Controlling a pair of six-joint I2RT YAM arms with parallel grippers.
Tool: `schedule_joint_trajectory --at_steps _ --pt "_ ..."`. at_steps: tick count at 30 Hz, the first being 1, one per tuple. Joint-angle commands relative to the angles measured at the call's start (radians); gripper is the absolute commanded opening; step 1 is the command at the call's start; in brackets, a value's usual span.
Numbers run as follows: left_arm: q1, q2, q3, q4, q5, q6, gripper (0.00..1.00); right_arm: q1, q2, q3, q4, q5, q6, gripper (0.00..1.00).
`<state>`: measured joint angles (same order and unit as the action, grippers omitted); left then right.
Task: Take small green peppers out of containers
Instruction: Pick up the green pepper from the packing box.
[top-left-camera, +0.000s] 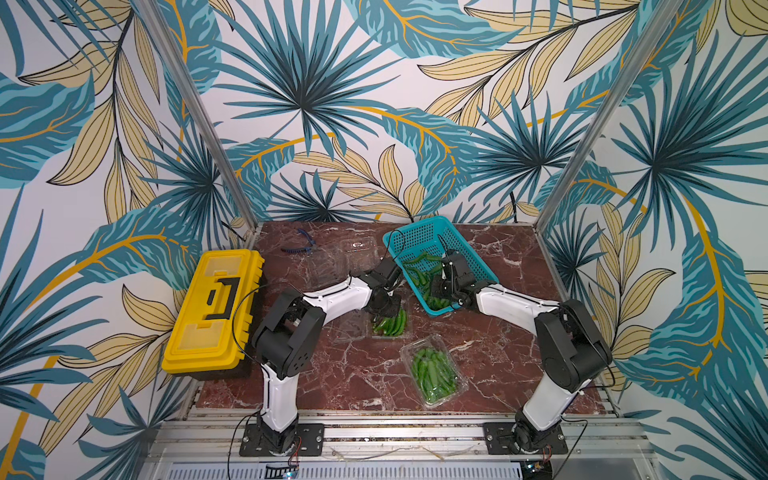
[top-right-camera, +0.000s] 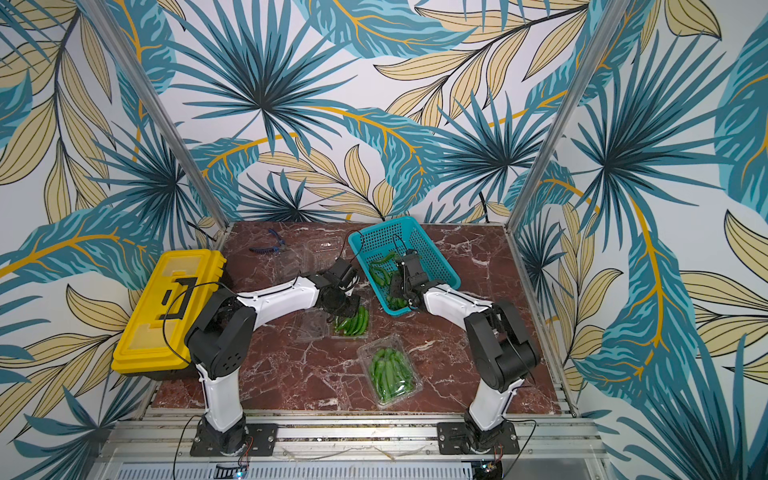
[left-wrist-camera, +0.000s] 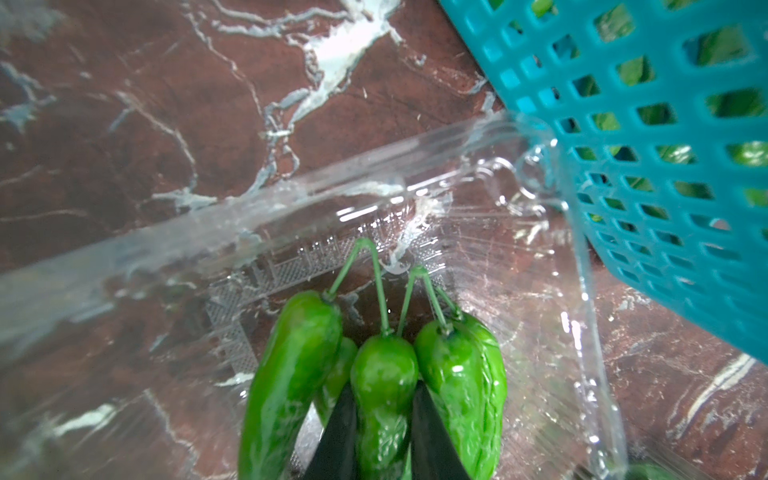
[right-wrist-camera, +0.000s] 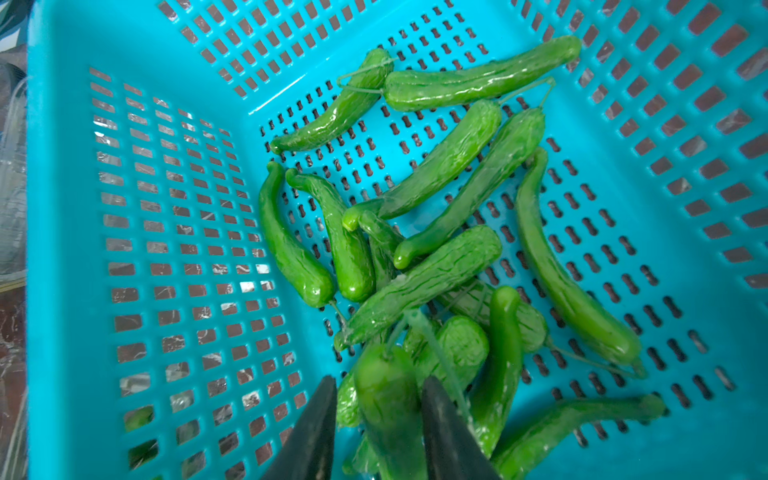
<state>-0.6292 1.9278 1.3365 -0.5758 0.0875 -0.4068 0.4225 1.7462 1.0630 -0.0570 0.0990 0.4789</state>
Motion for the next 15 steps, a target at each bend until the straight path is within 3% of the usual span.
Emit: schedule_joint_trajectory --at_steps 1,7,11,15 --pt "-0.030 -0.082 0.038 -0.015 -0.081 0.037 0.00 0.003 -0.030 -0.023 0.007 -0.005 0.009 0.36" --pt "-0.108 -0.239 0.009 0.075 -0.284 0.131 0.00 0.004 -0.034 -0.034 0.022 0.007 0.026 0.36" --pt "-0.110 -0.345 -0.063 0.184 -0.294 0.132 0.00 0.003 -0.042 -0.050 0.023 0.032 0.037 0.36" --pt "-0.109 -0.416 -0.087 0.266 -0.234 0.151 0.00 0.003 -0.061 -0.074 0.025 0.088 0.053 0.36"
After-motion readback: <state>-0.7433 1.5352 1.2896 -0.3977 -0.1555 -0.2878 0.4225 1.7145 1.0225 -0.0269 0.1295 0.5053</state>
